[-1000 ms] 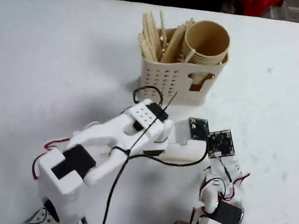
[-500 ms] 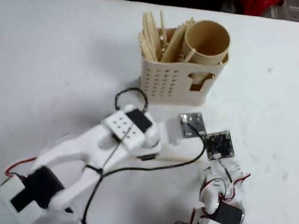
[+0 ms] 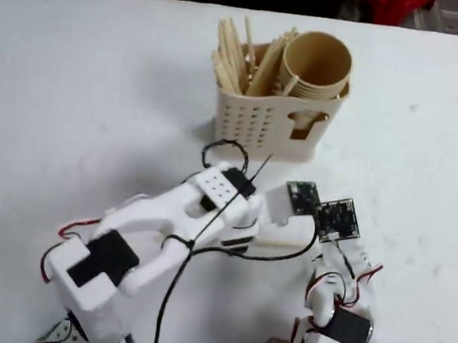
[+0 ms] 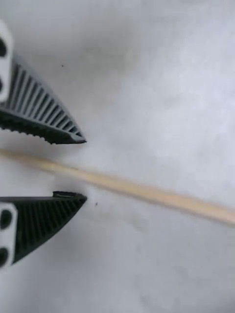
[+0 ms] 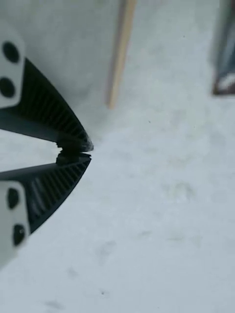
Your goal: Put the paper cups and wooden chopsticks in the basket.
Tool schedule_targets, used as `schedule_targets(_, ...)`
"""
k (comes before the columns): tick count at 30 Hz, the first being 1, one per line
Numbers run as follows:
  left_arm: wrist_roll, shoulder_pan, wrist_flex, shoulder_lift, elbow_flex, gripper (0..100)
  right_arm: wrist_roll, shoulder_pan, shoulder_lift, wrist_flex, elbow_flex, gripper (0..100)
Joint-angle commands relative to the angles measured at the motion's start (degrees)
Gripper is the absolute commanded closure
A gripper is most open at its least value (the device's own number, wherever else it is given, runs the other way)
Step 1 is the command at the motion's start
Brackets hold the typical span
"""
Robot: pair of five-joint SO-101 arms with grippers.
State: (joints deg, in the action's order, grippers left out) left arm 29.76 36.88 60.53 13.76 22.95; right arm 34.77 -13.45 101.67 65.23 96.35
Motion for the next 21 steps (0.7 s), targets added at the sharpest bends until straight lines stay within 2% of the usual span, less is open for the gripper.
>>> schedule_targets(1, -3.4, -1.6, 0.0, 2.9, -5.5, 90, 0.0, 0.1, -0.3, -0.6, 0.5, 98.1)
schedule_targets(5, -6.2, -4.3, 0.0, 4.0, -7.6, 98, 0.0, 0.1, -0.3, -0.6, 0.5, 98.1)
schedule_targets(14, -6.7, -8.2, -0.1, 1.8, -8.2, 98, 0.0, 0.1, -0.3, -0.6, 0.5, 98.1)
schedule_targets(21, -6.4, -8.9, 0.1, -7.4, -3.4, 98, 0.0, 0.1, -0.3, -0.6, 0.5, 98.1)
